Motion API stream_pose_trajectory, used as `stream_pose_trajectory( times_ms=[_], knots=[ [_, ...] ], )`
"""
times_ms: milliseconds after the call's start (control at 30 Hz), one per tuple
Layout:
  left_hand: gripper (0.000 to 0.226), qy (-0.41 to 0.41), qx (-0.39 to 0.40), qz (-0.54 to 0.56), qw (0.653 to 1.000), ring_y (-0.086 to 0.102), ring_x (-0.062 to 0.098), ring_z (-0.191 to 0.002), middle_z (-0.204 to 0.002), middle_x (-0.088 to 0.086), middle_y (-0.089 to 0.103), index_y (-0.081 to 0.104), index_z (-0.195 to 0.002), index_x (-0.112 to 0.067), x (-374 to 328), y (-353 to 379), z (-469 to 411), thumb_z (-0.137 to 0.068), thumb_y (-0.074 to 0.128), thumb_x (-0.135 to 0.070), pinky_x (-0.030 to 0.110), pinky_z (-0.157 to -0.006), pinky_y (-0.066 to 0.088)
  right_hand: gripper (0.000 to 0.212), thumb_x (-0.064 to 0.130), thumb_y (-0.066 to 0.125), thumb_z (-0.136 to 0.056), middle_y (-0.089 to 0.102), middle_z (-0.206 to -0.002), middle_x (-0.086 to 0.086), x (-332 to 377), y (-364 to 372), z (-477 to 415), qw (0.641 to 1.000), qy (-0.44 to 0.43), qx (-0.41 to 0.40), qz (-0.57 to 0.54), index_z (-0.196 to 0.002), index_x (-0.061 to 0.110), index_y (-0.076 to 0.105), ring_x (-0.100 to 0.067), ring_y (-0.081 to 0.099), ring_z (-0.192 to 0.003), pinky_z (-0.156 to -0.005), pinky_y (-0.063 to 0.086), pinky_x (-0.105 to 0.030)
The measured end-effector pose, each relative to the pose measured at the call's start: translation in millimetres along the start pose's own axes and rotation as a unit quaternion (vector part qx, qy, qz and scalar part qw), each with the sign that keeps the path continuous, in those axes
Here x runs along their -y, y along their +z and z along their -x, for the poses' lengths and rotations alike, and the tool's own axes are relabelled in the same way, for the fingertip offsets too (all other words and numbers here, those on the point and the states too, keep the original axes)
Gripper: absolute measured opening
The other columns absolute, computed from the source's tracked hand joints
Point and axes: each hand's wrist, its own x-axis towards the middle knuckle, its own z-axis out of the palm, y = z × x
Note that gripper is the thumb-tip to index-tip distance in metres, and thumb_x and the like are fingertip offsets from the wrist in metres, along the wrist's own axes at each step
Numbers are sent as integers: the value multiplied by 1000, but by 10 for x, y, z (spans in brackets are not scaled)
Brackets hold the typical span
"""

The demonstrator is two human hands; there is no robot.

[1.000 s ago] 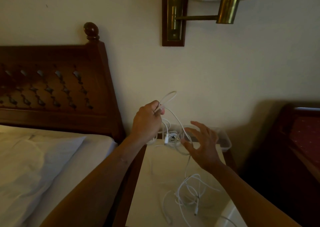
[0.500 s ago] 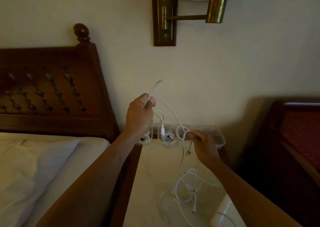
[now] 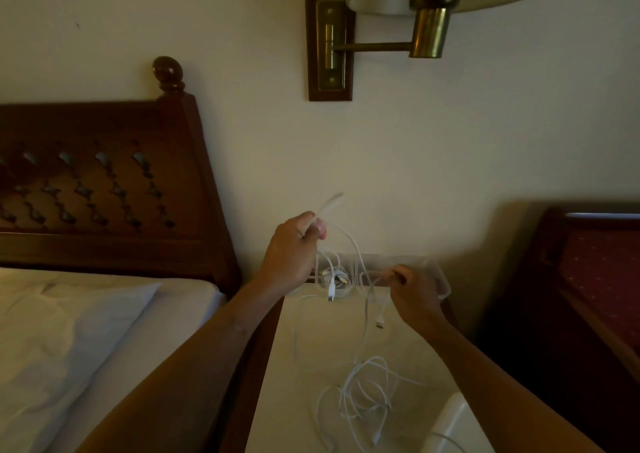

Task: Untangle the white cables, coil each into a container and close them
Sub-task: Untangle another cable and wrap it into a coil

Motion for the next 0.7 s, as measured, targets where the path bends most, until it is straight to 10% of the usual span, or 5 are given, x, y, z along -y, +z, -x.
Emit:
stream_pose_trajectory(
  times_ms=[267,400,500,700],
  knots=[
    [34,-15,-2,-13,1000,46,6,-54,-68,-11,52,58,-77,-25,6,-28,-63,-109,46,-20,31,-59,39,29,33,56,-100,63,-125,-7,125,-75,38,995,2,-63,77,-126,24,64,-25,56,-115,-95,48,-41],
    [34,-23,-9,0,1000,47,10,-51,-64,-9,51,58,-76,-22,0,16,-51,-108,46,-21,32,-58,41,10,36,51,-101,63,-106,10,254,-16,326,987,-103,-51,-109,-99,37,60,-13,59,-102,-84,49,-36],
    [33,-12,11,0,1000,45,13,-53,-64,-8,50,59,-77,-21,-68,43,-65,-107,47,-23,32,-58,38,28,64,58,-90,53,-110,25,241,60,489,987,-149,43,-47,-112,46,56,5,52,-100,-76,43,-17],
    [34,-7,18,-23,1000,43,9,-51,-63,-8,50,58,-74,-25,-75,0,-131,-106,47,-24,31,-58,37,10,29,70,-94,69,-86,18,359,92,300,988,-150,12,-44,-102,33,73,3,64,-82,-69,50,-16]
  ],
)
